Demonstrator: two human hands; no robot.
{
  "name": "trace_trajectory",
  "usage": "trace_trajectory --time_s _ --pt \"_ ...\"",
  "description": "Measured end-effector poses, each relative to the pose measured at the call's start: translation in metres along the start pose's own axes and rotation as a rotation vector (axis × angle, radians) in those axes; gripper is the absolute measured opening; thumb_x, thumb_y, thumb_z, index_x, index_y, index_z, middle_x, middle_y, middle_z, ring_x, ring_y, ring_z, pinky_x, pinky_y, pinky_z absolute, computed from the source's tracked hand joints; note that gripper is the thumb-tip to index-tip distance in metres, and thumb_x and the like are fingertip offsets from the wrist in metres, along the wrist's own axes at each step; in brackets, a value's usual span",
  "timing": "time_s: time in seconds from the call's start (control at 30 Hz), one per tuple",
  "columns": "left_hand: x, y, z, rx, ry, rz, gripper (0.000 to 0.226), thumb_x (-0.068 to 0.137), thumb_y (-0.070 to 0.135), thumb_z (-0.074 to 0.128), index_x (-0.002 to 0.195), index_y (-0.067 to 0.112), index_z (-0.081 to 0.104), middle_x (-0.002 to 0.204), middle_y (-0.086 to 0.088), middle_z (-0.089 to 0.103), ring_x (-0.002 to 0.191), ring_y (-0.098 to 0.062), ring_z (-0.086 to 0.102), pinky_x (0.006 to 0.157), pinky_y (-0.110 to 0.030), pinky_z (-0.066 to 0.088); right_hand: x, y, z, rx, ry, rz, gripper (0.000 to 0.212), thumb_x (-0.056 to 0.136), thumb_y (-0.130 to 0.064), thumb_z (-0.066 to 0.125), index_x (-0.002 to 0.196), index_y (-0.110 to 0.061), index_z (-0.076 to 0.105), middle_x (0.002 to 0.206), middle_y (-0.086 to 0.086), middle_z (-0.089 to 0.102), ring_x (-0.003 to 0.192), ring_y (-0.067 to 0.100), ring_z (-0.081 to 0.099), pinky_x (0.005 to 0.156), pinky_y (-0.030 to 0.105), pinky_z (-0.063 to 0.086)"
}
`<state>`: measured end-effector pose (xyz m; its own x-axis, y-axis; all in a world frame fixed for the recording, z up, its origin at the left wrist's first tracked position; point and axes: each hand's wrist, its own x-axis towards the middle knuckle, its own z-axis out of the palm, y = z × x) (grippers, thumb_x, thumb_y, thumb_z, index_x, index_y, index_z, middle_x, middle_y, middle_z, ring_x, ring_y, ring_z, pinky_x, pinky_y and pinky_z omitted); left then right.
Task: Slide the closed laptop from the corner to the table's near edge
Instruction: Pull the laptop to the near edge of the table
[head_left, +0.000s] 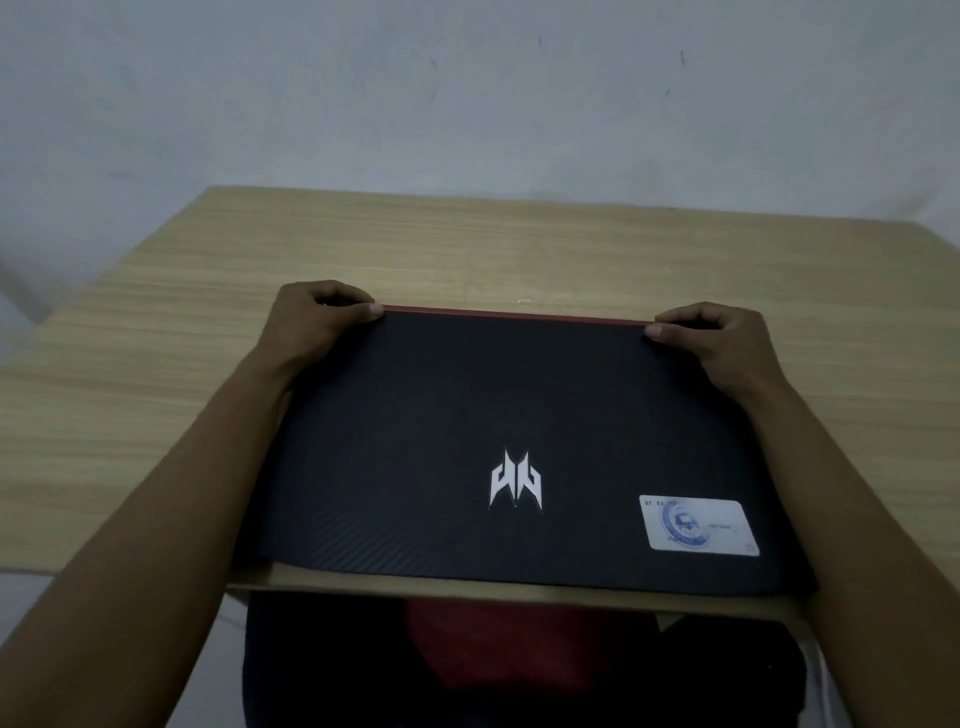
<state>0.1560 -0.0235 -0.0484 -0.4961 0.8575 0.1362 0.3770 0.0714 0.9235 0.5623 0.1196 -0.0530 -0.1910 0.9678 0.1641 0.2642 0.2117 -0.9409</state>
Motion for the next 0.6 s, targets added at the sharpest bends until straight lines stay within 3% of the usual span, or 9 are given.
trace_trajectory --time_s 0.1,0.33,0.47,0.6 --pt "-0.0018 -0.0019 -0.0018 -0.013 0.018 -0.015 0.006 0.076 0.022 0.086 0.075 0.022 0.080 0.074 0.007 0.077 0.066 -0.004 0.071 0.055 -0.016 0.052 -0.0014 -0.0015 0.0025 0.003 -0.003 -0.001 0.028 0.068 -0.022 0.089 0.090 -0.008 0.079 0.084 0.007 0.077 0.069 0.008 0.071 0.068 0.024 0.057" --pt "-0.0044 -0.0030 -0.0027 -0.006 0.039 -0.003 0.007 0.078 0.021 0.085 0.080 0.017 0.079 0.075 0.009 0.077 0.068 -0.002 0.071 0.055 -0.011 0.050 -0.0016 -0.0027 0.0051 0.002 0.003 0.017 0.028 0.066 -0.025 0.090 0.088 -0.010 0.079 0.084 0.006 0.078 0.071 0.011 0.072 0.069 0.027 0.058" --pt "-0.0044 -0.0033 -0.0031 0.012 0.044 0.004 0.008 0.078 0.021 0.084 0.082 0.016 0.079 0.078 0.005 0.076 0.069 -0.003 0.070 0.057 -0.015 0.052 -0.0021 -0.0032 0.0056 -0.006 0.003 0.020 0.027 0.064 -0.028 0.091 0.085 -0.015 0.080 0.079 -0.002 0.078 0.071 0.007 0.073 0.066 0.021 0.055" --pt "-0.0030 -0.0025 -0.0032 0.009 0.035 0.011 0.007 0.078 0.021 0.084 0.082 0.018 0.079 0.081 0.003 0.076 0.071 -0.004 0.070 0.059 -0.016 0.052 -0.0045 -0.0028 0.0036 -0.013 0.011 0.032 0.029 0.062 -0.032 0.092 0.084 -0.017 0.080 0.080 -0.001 0.079 0.077 0.015 0.075 0.073 0.030 0.059"
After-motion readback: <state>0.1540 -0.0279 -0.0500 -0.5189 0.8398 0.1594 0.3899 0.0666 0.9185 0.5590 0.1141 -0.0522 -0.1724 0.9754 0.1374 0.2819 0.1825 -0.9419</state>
